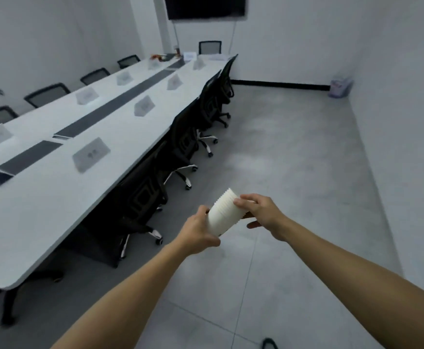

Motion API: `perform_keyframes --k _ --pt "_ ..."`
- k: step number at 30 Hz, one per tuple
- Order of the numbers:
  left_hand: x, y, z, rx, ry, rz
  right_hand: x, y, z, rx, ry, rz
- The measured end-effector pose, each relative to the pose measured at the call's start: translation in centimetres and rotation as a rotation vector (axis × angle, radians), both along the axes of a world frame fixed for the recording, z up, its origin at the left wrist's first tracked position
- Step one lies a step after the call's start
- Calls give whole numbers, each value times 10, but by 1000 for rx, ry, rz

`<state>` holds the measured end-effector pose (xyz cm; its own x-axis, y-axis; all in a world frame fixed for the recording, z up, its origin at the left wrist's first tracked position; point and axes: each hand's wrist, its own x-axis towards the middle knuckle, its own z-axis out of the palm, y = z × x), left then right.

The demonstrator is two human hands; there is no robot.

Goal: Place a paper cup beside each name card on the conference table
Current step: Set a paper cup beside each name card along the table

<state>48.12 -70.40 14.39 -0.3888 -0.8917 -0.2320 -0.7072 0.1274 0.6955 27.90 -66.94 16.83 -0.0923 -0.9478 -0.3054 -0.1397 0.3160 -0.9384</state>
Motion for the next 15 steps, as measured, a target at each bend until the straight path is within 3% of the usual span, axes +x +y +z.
perform_keyframes --k 7,15 --pt "63 -71 -11 -74 -64 303 54 -144 -14 87 32 448" --pt "151 -93 -16 -45 -94 644 165 -241 -12 62 103 852"
